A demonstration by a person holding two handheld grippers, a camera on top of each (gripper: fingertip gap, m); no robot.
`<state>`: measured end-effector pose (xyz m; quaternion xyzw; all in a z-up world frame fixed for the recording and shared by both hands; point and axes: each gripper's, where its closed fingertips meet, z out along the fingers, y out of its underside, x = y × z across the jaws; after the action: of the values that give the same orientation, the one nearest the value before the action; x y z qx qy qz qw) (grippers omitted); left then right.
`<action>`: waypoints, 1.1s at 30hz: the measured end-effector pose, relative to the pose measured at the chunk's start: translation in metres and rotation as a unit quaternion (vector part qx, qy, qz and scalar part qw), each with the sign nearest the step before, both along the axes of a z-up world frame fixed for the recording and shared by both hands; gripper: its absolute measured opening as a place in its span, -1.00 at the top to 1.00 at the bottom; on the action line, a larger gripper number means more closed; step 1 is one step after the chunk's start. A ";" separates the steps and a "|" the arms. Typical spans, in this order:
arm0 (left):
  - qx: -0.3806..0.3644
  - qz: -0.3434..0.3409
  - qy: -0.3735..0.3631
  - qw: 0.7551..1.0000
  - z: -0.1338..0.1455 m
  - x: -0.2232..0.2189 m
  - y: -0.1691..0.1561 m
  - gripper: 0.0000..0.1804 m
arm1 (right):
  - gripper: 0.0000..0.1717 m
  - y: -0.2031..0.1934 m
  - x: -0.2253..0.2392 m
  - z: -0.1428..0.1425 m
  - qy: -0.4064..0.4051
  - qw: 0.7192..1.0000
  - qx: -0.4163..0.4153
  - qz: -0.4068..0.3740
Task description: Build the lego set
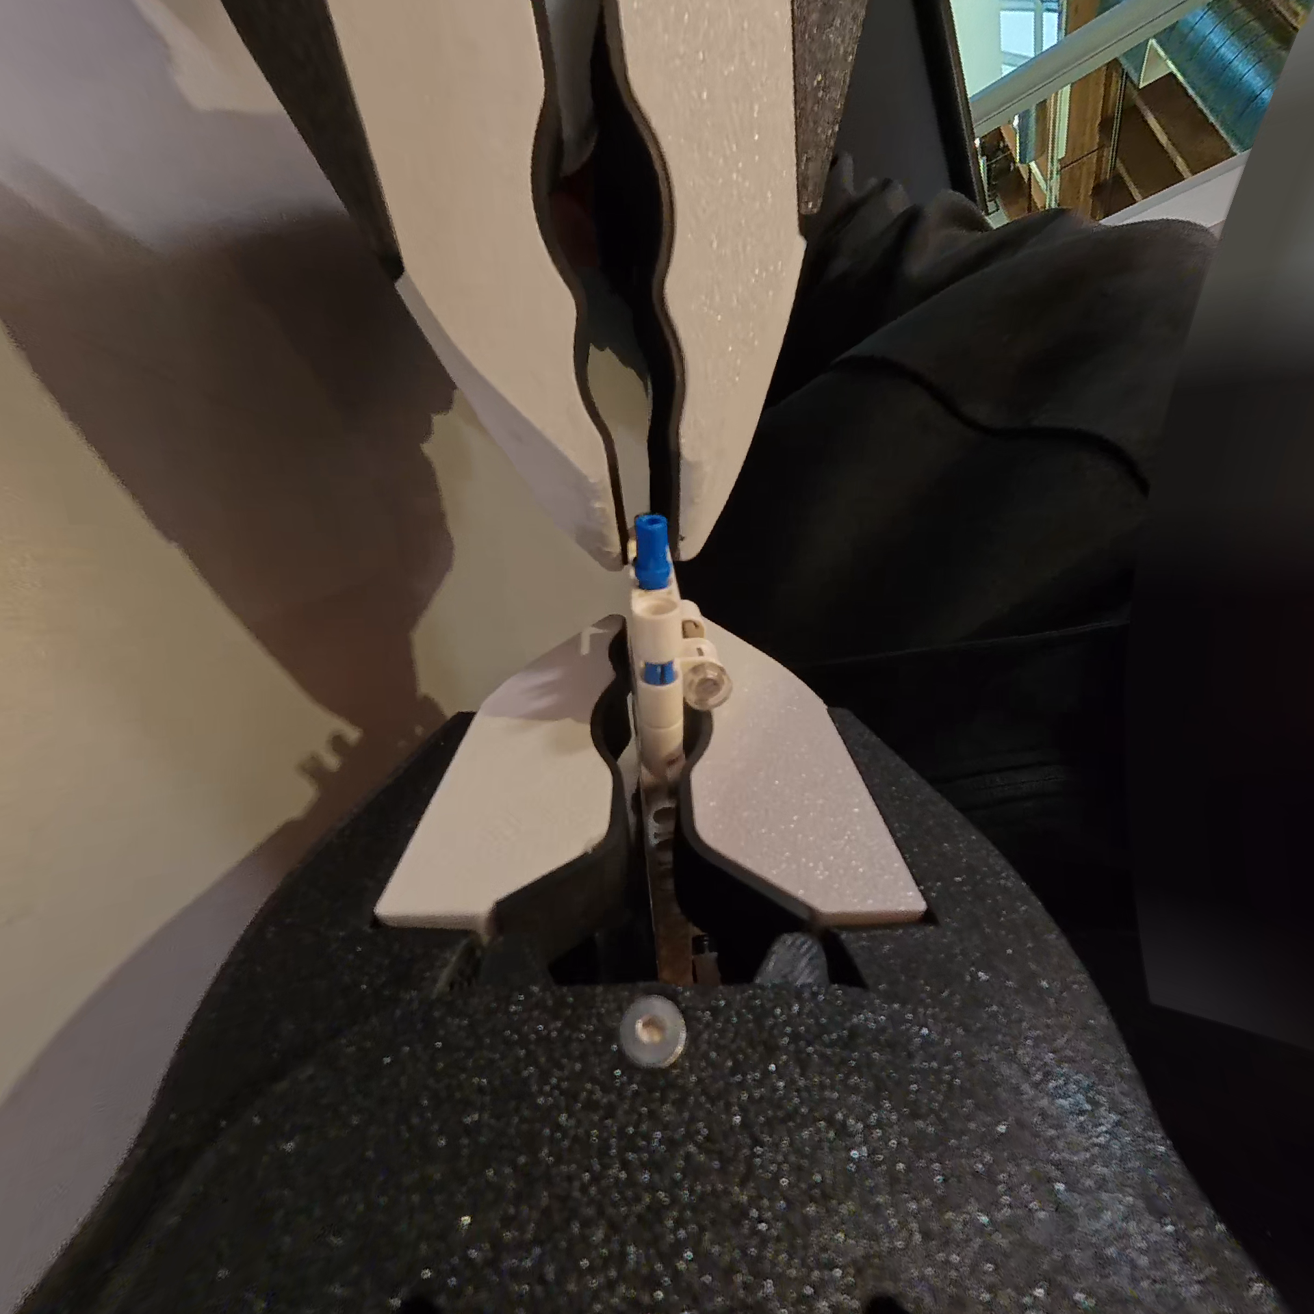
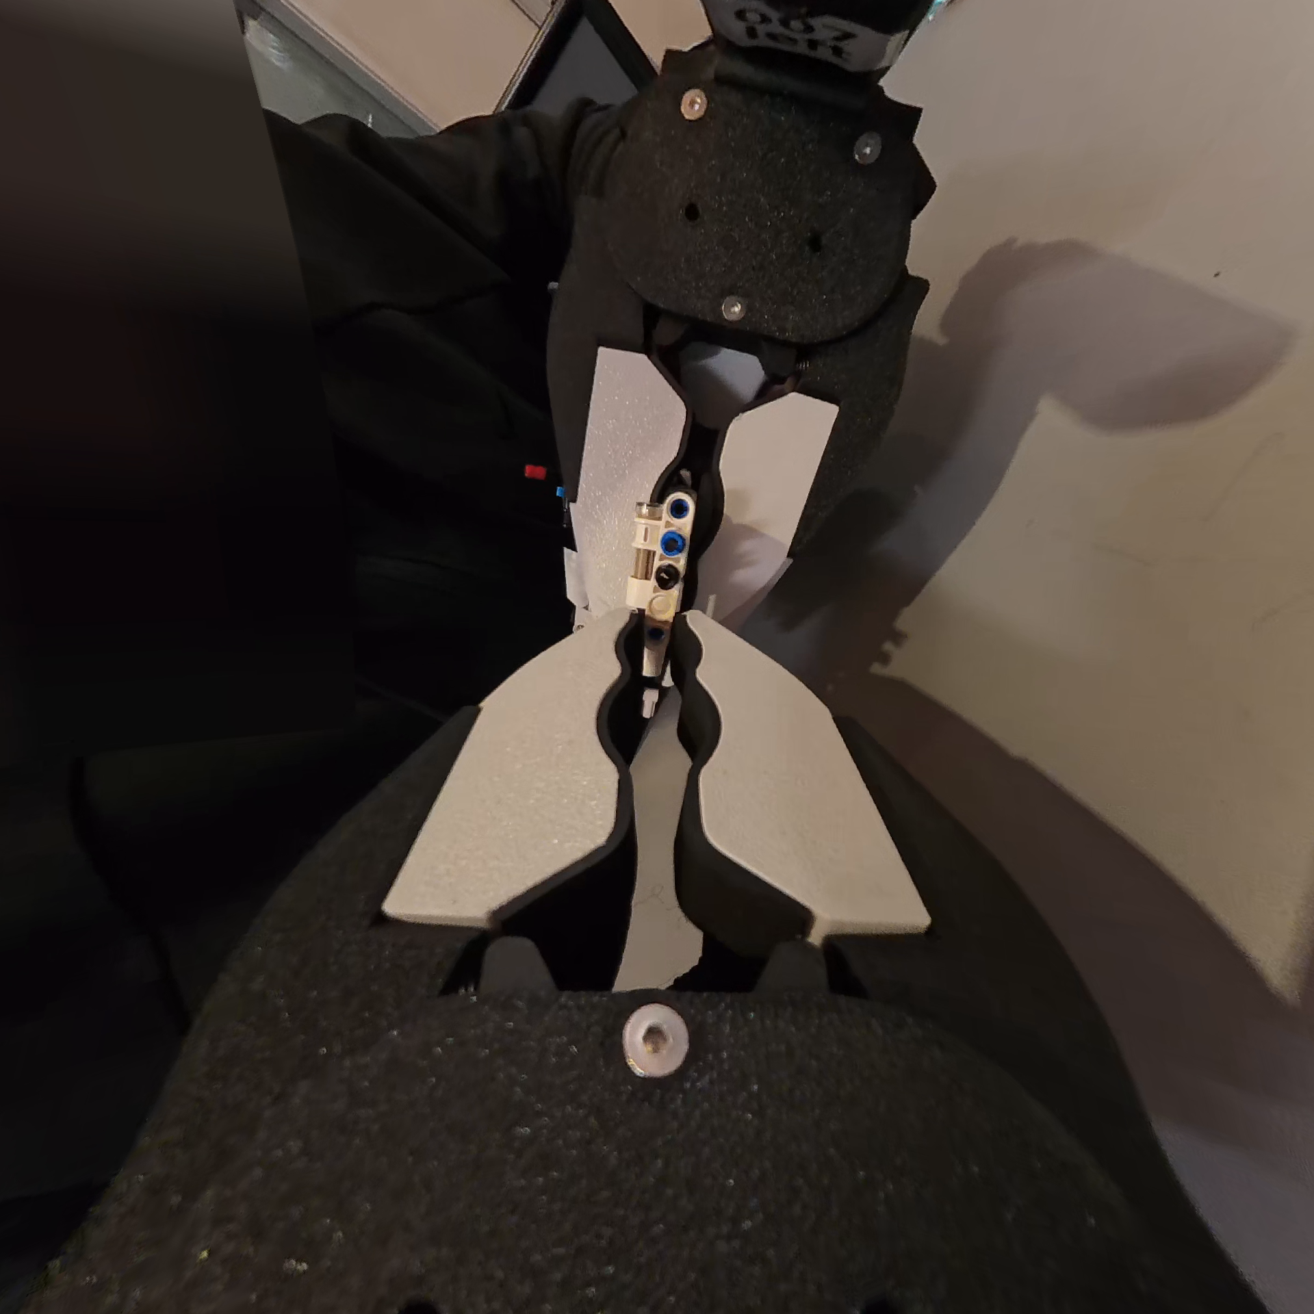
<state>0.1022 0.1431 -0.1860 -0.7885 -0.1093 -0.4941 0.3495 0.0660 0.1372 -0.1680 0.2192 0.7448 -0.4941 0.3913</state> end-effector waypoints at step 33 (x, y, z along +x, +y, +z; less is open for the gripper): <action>0.024 0.012 -0.024 0.999 0.004 -0.003 -0.002 0.91 | 0.91 -0.004 -0.006 0.004 0.021 0.998 -0.028 -0.052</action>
<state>0.0993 0.1414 -0.1817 -0.7664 -0.1148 -0.5113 0.3714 0.0601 0.1333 -0.1642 0.2363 0.7263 -0.5386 0.3559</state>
